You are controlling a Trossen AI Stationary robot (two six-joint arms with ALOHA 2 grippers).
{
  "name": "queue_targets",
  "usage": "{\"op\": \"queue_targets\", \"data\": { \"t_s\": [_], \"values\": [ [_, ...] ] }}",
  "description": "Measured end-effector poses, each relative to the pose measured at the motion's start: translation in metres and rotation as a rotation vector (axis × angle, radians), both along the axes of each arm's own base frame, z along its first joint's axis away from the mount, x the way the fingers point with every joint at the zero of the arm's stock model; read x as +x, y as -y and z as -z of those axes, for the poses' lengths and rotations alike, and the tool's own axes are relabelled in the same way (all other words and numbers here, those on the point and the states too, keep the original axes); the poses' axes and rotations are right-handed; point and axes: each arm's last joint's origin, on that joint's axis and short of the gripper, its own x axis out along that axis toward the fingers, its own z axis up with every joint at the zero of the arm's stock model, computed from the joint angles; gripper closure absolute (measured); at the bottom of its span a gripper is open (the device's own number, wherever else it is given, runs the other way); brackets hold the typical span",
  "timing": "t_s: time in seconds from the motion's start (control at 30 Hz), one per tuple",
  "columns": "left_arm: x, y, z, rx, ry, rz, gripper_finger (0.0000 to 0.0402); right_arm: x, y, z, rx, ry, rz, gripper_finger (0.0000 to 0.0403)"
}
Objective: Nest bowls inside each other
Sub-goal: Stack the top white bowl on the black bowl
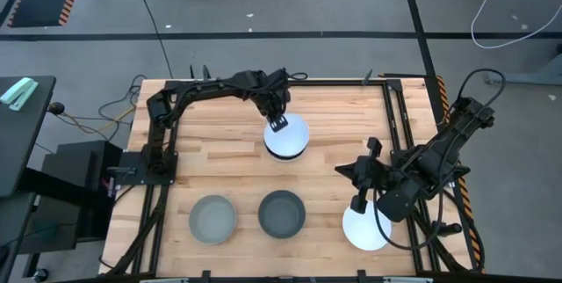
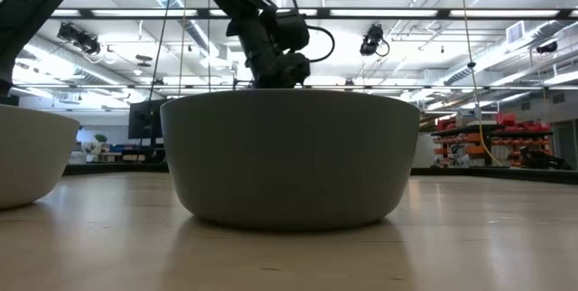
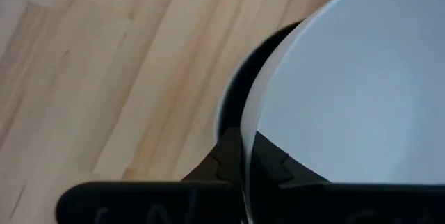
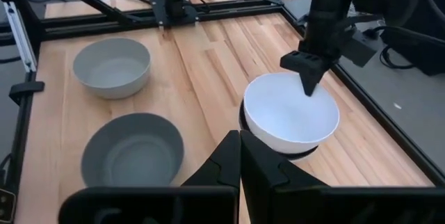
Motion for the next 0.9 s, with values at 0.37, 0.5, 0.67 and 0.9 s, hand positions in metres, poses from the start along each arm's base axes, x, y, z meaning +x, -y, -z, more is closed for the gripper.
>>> {"op": "queue_targets", "data": {
  "t_s": [0.37,0.5,0.67,0.9],
  "values": [
    [-0.002,-0.007,0.008,-0.012,-0.033,-0.043,0.0359,0.000,0.000,0.017,-0.012,-0.032,0.019,0.0392],
    [-0.004,-0.010,0.006,-0.008,-0.026,-0.052,0.0365,0.000,0.000,0.017,-0.012,-0.032,0.019,0.0392],
    [-0.006,-0.011,0.003,-0.015,-0.025,-0.055,0.0358,0.000,0.000,0.017,-0.012,-0.032,0.019,0.0392],
    [-0.005,-0.009,0.003,-0.063,0.002,-0.015,0.0324,0.000,0.000,0.017,-0.002,-0.028,0.026,0.0392]
  ]
}}
